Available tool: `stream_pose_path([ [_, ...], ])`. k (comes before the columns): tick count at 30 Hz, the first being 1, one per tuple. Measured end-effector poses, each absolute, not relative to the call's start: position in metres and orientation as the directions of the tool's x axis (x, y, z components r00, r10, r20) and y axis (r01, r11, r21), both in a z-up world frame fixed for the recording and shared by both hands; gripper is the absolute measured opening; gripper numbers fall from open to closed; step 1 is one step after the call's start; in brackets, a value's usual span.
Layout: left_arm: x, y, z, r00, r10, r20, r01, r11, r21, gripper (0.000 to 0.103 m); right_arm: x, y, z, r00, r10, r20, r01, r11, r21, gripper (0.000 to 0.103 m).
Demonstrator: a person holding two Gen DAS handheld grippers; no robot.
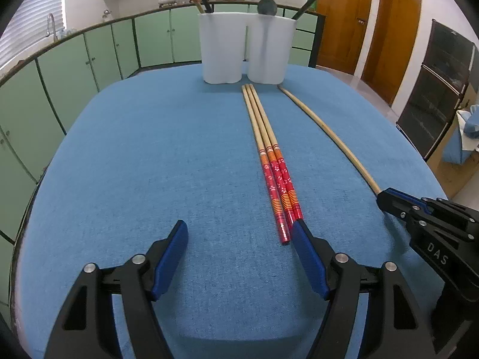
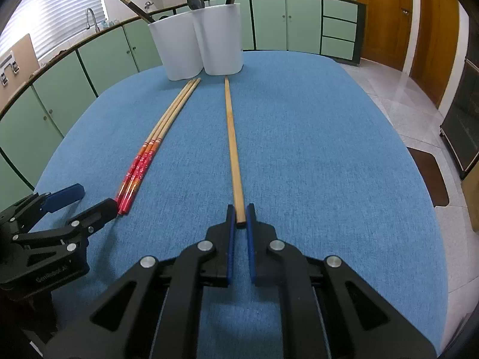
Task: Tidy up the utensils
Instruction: 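Grasp another plain wooden chopstick with the right tool and pull it out, then grasp a red-patterned chopstick end with the left tool, then lift both chopsticks into the white holder and open both tools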
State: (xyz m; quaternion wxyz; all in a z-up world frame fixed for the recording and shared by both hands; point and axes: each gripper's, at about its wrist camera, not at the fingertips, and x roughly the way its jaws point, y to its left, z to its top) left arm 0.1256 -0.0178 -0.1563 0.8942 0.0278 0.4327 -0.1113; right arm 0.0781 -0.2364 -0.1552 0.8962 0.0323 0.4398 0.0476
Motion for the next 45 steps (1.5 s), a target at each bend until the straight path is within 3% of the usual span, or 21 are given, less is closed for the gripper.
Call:
stream_pose_path([
  [13, 0.126, -0.014, -0.158, 0.605, -0.128, -0.786, 0.197, 0.980, -0.008, 0.068, 0.076, -0.238, -0.155, 0.606, 0.127, -0.785, -0.073, 0.992, 0.104, 0.009],
  [21, 0.126, -0.020, -0.156, 0.607, -0.179, -0.775, 0.224, 0.973, -0.049, 0.022, 0.077, -0.238, -0.156, 0.603, 0.132, -0.786, -0.085, 0.991, 0.101, 0.009],
  [26, 0.125, -0.025, -0.157, 0.607, -0.184, -0.773, 0.227, 0.972, -0.054, 0.006, 0.076, -0.236, -0.155, 0.606, 0.124, -0.786, -0.086, 0.992, 0.090, 0.007],
  [35, 0.121, -0.019, -0.147, 0.626, -0.192, -0.756, 0.218, 0.974, -0.067, 0.006, 0.069, -0.239, -0.145, 0.634, 0.144, -0.760, -0.103, 0.990, 0.101, 0.006],
  [45, 0.100, -0.007, -0.087, 0.717, -0.209, -0.666, 0.234, 0.971, -0.052, 0.006, 0.057, -0.244, -0.086, 0.725, 0.169, -0.668, -0.142, 0.985, 0.096, 0.006],
])
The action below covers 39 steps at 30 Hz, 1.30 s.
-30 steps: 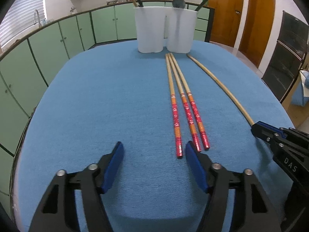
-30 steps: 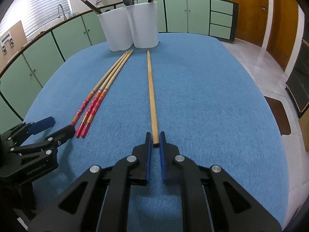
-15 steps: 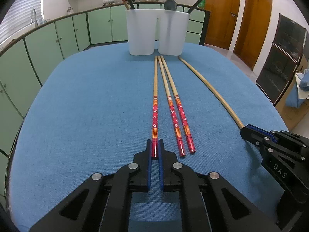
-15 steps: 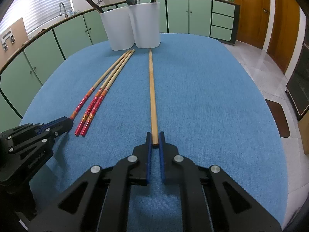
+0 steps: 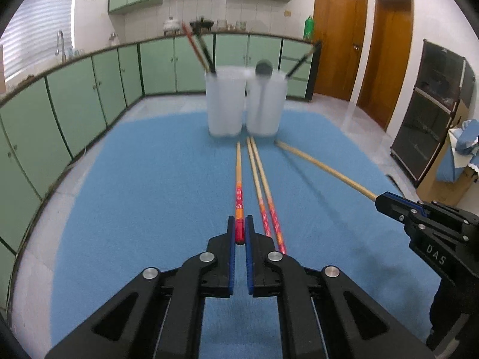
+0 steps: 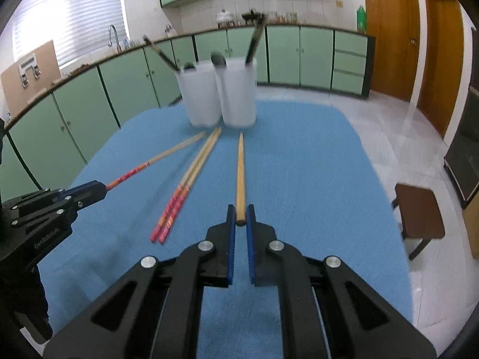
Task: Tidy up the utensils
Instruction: 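Lift both chopsticks into the white holder and open both tools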
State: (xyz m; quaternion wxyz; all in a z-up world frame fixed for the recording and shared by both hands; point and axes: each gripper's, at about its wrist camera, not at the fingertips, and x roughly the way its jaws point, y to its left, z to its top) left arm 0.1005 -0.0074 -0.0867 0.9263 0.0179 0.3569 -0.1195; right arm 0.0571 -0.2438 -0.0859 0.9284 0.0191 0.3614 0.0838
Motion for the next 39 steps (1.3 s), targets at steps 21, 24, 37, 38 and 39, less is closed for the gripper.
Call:
stream_pose_path([
  [21, 0.133, -0.013, 0.025, 0.829, -0.283, -0.482, 0.317, 0.948, -0.012, 0.006, 0.104, -0.260, 0.044, 0.771, 0.343, -0.536, -0.298, 0.939, 0.172, 0.006],
  [24, 0.144, -0.019, 0.030, 0.826, -0.292, -0.482, 0.330, 0.944, -0.005, 0.006, 0.115, -0.260, 0.052, 0.762, 0.356, -0.541, -0.313, 0.934, 0.174, 0.006],
  [37, 0.183, -0.023, 0.085, 0.866, -0.309, -0.393, 0.346, 0.938, 0.026, 0.006, 0.164, -0.269, 0.124, 0.798, 0.380, -0.467, -0.342, 0.925, 0.167, 0.006],
  [38, 0.186, -0.025, 0.092, 0.872, -0.309, -0.379, 0.346, 0.938, 0.032, 0.006, 0.169, -0.270, 0.131, 0.807, 0.376, -0.456, -0.340, 0.926, 0.162, 0.006],
  [39, 0.191, -0.026, 0.102, 0.880, -0.310, -0.360, 0.346, 0.938, 0.036, 0.006, 0.175, -0.270, 0.139, 0.817, 0.369, -0.443, -0.336, 0.929, 0.155, 0.006],
])
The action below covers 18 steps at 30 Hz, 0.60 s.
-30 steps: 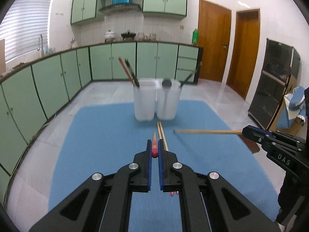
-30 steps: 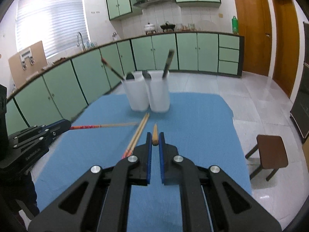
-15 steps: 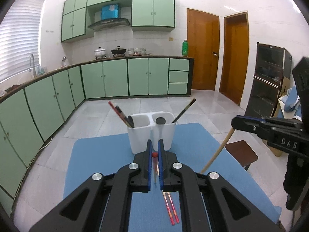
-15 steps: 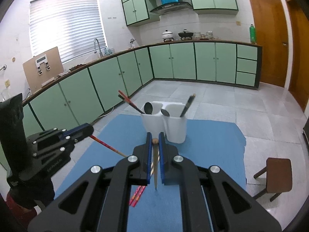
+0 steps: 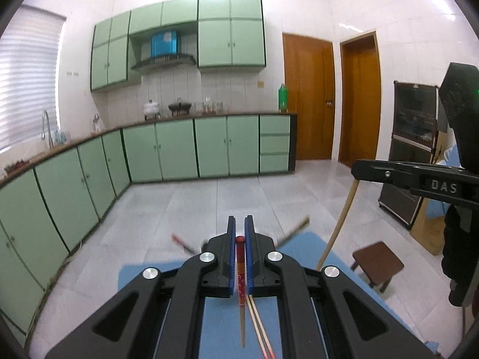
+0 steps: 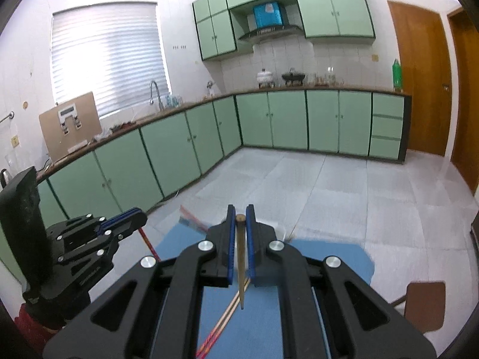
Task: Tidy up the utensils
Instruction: 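Lift both chopsticks into the white holder and open both tools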
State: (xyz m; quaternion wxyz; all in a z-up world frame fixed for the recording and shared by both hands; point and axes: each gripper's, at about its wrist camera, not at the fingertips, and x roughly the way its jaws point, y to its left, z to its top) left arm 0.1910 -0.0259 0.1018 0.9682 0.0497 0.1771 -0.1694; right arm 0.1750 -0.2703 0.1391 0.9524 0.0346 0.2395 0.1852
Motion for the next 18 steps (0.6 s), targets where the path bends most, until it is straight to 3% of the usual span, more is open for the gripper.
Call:
stream_pose_path([
  [11, 0.257, -0.040, 0.165, 0.909, -0.329, -0.256, 0.343, 0.939, 0.013, 0.006, 0.247, -0.276, 0.182, 0.871, 0.308, -0.384, -0.286, 0.951, 0.114, 0.006],
  [18, 0.307, -0.051, 0.152, 0.928, -0.281, -0.245, 0.298, 0.954, 0.035, 0.006, 0.292, -0.272, 0.158, 0.866, 0.281, -0.414, -0.260, 0.960, 0.107, 0.006],
])
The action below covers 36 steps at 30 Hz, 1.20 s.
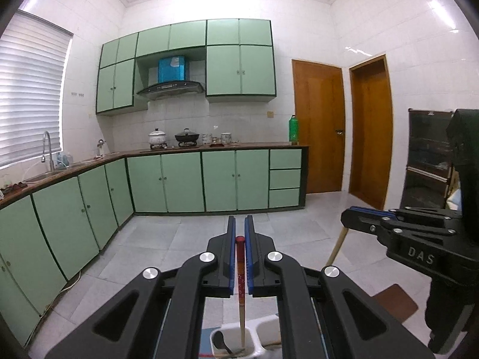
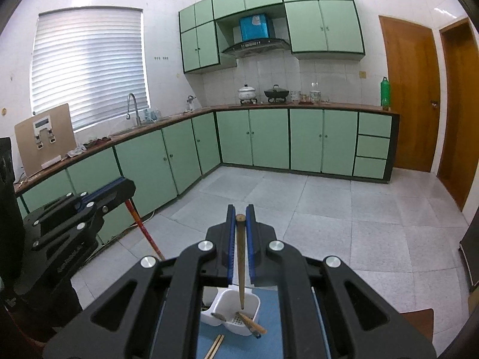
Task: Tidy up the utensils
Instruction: 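Lift both chopsticks into the white holder and open both tools, then move both open tools back to the two red-patterned chopsticks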
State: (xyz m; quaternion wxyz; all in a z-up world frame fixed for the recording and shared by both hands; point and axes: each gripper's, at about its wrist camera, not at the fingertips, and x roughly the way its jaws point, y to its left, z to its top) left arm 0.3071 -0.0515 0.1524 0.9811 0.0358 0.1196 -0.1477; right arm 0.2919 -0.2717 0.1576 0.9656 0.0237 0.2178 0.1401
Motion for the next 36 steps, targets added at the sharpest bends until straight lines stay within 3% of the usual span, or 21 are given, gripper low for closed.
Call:
stream_pose_path([
  [13, 0.352, -0.050, 0.075, 0.870, -0.261, -0.418, 0.292, 0.956, 0.009, 0.006, 0.318, -0.252, 0.090, 0.804, 0.266, -0.532, -0.262, 0.961, 0.084, 0.007],
  [15, 0.350, -0.047, 0.070, 0.864, -0.258, -0.432, 0.288, 0.958, 0.005, 0.011, 0.318, -0.252, 0.083, 0.796, 0.256, -0.548, -0.254, 0.964, 0.080, 0.008],
  [18, 0.342, -0.040, 0.069, 0.860, -0.258, -0.440, 0.284, 0.959, -0.007, 0.024, 0.309, -0.254, 0.080, 0.799, 0.237, -0.552, -0.235, 0.969, 0.075, 0.022],
  [20, 0.331, -0.035, 0.071, 0.866, -0.247, -0.435, 0.275, 0.961, 0.002, 0.033, 0.300, -0.258, 0.083, 0.813, 0.218, -0.540, -0.216, 0.974, 0.068, 0.037],
  [24, 0.303, -0.027, 0.074, 0.876, -0.237, -0.419, 0.264, 0.965, 0.006, 0.052, 0.271, -0.269, 0.086, 0.841, 0.183, -0.509, -0.183, 0.982, 0.052, 0.053],
  [26, 0.290, -0.024, 0.073, 0.878, -0.238, -0.416, 0.261, 0.965, 0.000, 0.060, 0.254, -0.276, 0.085, 0.851, 0.171, -0.496, -0.165, 0.985, 0.057, 0.074],
  [28, 0.269, -0.021, 0.068, 0.878, -0.241, -0.413, 0.260, 0.966, -0.011, 0.072, 0.234, -0.282, 0.080, 0.861, 0.151, -0.485, -0.144, 0.988, 0.053, 0.084],
  [30, 0.250, -0.017, 0.057, 0.873, -0.246, -0.421, 0.264, 0.964, -0.016, 0.080, 0.211, -0.285, 0.071, 0.862, 0.158, -0.482, -0.142, 0.987, 0.069, 0.088],
  [36, 0.202, -0.005, 0.007, 0.838, -0.240, -0.491, 0.245, 0.968, -0.055, 0.084, 0.160, -0.288, 0.023, 0.824, 0.186, -0.535, -0.138, 0.982, 0.128, 0.090],
])
